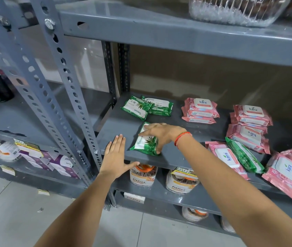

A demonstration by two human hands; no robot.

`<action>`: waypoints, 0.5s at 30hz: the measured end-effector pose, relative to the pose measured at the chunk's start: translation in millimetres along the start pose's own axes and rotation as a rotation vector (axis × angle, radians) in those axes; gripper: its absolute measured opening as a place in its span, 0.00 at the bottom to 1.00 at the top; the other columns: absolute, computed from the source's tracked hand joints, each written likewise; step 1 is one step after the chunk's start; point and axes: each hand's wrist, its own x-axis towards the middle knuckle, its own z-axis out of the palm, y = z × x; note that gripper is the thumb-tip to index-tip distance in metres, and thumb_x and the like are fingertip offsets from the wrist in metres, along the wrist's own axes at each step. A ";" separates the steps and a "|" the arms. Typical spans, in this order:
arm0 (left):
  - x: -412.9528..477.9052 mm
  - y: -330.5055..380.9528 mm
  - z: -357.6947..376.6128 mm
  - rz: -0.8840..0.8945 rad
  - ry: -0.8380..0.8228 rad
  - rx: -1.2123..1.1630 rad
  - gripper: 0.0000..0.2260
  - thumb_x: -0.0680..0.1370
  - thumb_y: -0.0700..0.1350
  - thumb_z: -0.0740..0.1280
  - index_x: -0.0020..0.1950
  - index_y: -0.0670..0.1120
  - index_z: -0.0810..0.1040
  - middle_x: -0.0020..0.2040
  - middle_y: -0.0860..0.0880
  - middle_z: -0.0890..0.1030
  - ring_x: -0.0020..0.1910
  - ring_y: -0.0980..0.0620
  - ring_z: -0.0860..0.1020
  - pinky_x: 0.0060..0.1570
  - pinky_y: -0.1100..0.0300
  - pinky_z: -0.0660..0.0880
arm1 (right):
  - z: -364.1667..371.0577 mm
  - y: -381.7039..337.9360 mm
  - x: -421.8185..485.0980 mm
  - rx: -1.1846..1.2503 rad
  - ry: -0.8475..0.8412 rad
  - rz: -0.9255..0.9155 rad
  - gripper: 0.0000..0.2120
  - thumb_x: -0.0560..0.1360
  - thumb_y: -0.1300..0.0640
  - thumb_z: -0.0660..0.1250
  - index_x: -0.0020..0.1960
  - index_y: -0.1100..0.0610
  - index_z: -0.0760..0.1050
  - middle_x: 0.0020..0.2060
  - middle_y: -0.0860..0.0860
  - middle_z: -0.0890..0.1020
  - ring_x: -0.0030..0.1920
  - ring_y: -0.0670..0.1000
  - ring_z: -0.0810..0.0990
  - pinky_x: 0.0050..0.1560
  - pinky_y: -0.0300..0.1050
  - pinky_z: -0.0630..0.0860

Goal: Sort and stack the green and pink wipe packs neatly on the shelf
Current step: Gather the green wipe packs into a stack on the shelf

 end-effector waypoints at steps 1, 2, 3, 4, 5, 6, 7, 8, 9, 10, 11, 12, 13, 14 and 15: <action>0.0 0.2 0.0 0.003 0.003 -0.003 0.51 0.65 0.76 0.45 0.75 0.39 0.46 0.76 0.42 0.50 0.75 0.47 0.47 0.71 0.50 0.44 | 5.3 1.9 1.6 0.027 0.039 0.002 0.45 0.68 0.51 0.75 0.76 0.45 0.54 0.78 0.52 0.52 0.77 0.55 0.50 0.74 0.57 0.51; 0.2 0.1 0.6 0.004 0.009 -0.008 0.51 0.65 0.76 0.45 0.75 0.39 0.48 0.76 0.42 0.51 0.75 0.46 0.48 0.71 0.50 0.45 | 10.6 3.3 2.9 0.069 0.091 0.016 0.43 0.68 0.49 0.74 0.76 0.45 0.55 0.77 0.52 0.55 0.77 0.55 0.53 0.73 0.58 0.53; 0.6 0.3 0.6 0.004 0.012 -0.012 0.51 0.65 0.76 0.46 0.74 0.38 0.49 0.76 0.41 0.52 0.74 0.46 0.49 0.71 0.50 0.46 | 15.2 3.2 3.1 0.097 0.156 0.042 0.41 0.69 0.45 0.73 0.76 0.45 0.57 0.76 0.52 0.58 0.75 0.56 0.56 0.71 0.59 0.56; 0.8 0.2 0.7 0.001 0.011 -0.014 0.51 0.65 0.76 0.46 0.74 0.38 0.50 0.76 0.41 0.53 0.74 0.46 0.50 0.71 0.49 0.47 | 19.3 1.8 4.0 0.097 0.225 0.084 0.39 0.69 0.41 0.71 0.75 0.45 0.59 0.74 0.53 0.62 0.73 0.57 0.60 0.69 0.59 0.59; 1.0 0.2 0.6 -0.003 0.005 -0.011 0.52 0.65 0.76 0.46 0.74 0.37 0.51 0.75 0.40 0.53 0.74 0.46 0.50 0.71 0.49 0.48 | 23.4 -1.0 5.6 0.073 0.289 0.137 0.37 0.70 0.39 0.69 0.75 0.46 0.60 0.71 0.54 0.66 0.71 0.58 0.62 0.67 0.59 0.62; 1.0 0.1 0.6 -0.005 0.000 -0.001 0.52 0.65 0.76 0.45 0.74 0.37 0.50 0.75 0.40 0.53 0.74 0.46 0.50 0.72 0.48 0.48 | 27.7 -5.7 7.3 0.040 0.344 0.192 0.36 0.70 0.37 0.68 0.74 0.46 0.62 0.67 0.56 0.68 0.68 0.58 0.64 0.66 0.58 0.64; 0.9 0.0 0.9 -0.008 -0.005 0.009 0.52 0.65 0.76 0.45 0.75 0.38 0.49 0.76 0.41 0.52 0.74 0.46 0.49 0.72 0.48 0.48 | 31.7 -11.3 10.0 0.021 0.383 0.243 0.34 0.71 0.37 0.67 0.73 0.47 0.63 0.65 0.56 0.69 0.67 0.58 0.65 0.64 0.58 0.65; 0.7 0.2 1.4 -0.010 -0.005 0.015 0.52 0.65 0.76 0.45 0.75 0.38 0.49 0.76 0.41 0.51 0.75 0.47 0.48 0.72 0.49 0.48 | 35.2 -17.1 12.4 0.028 0.415 0.288 0.33 0.71 0.37 0.66 0.72 0.49 0.65 0.63 0.56 0.69 0.66 0.58 0.66 0.64 0.57 0.66; 0.5 0.4 1.2 -0.012 -0.003 0.016 0.52 0.65 0.76 0.45 0.75 0.38 0.48 0.76 0.42 0.51 0.75 0.47 0.48 0.72 0.49 0.48 | 38.6 -22.7 15.4 0.055 0.442 0.331 0.32 0.72 0.38 0.66 0.71 0.50 0.66 0.62 0.57 0.69 0.65 0.59 0.66 0.63 0.57 0.67; 0.4 0.6 1.1 -0.013 0.002 0.013 0.51 0.66 0.76 0.46 0.75 0.38 0.48 0.76 0.42 0.51 0.75 0.47 0.47 0.72 0.49 0.47 | 41.4 -27.9 18.4 0.087 0.473 0.369 0.31 0.72 0.38 0.66 0.70 0.52 0.68 0.61 0.57 0.69 0.64 0.58 0.66 0.62 0.56 0.68; 0.0 0.8 0.9 -0.012 0.005 0.012 0.51 0.67 0.76 0.48 0.75 0.38 0.48 0.76 0.42 0.50 0.75 0.47 0.47 0.72 0.49 0.47 | 44.4 -32.8 21.7 0.110 0.504 0.403 0.30 0.72 0.39 0.66 0.69 0.53 0.68 0.61 0.57 0.69 0.64 0.58 0.66 0.62 0.55 0.69; -0.3 1.1 0.6 -0.010 0.008 0.010 0.50 0.67 0.75 0.51 0.74 0.38 0.48 0.76 0.42 0.50 0.75 0.47 0.47 0.71 0.49 0.46 | 47.1 -37.5 24.8 0.125 0.532 0.430 0.30 0.72 0.39 0.67 0.68 0.55 0.68 0.61 0.57 0.69 0.64 0.58 0.66 0.62 0.54 0.69; -0.4 1.5 0.0 -0.006 0.013 0.007 0.49 0.68 0.73 0.54 0.74 0.38 0.48 0.76 0.42 0.50 0.75 0.46 0.47 0.71 0.50 0.45 | 49.4 -41.6 27.3 0.133 0.554 0.453 0.30 0.72 0.40 0.67 0.68 0.56 0.68 0.61 0.57 0.69 0.64 0.58 0.66 0.62 0.54 0.69; -0.4 1.4 -0.2 -0.004 0.020 0.006 0.49 0.69 0.71 0.57 0.74 0.37 0.49 0.76 0.41 0.50 0.75 0.46 0.47 0.71 0.50 0.44 | 51.0 -45.2 29.5 0.137 0.569 0.468 0.30 0.73 0.41 0.67 0.68 0.56 0.68 0.61 0.57 0.69 0.64 0.58 0.66 0.62 0.53 0.69; -0.3 1.5 -0.6 -0.003 0.026 0.009 0.48 0.69 0.70 0.59 0.74 0.37 0.49 0.76 0.41 0.51 0.75 0.46 0.48 0.70 0.51 0.43 | 52.1 -47.4 31.3 0.138 0.580 0.480 0.30 0.73 0.41 0.67 0.68 0.57 0.67 0.61 0.57 0.69 0.64 0.58 0.66 0.62 0.53 0.69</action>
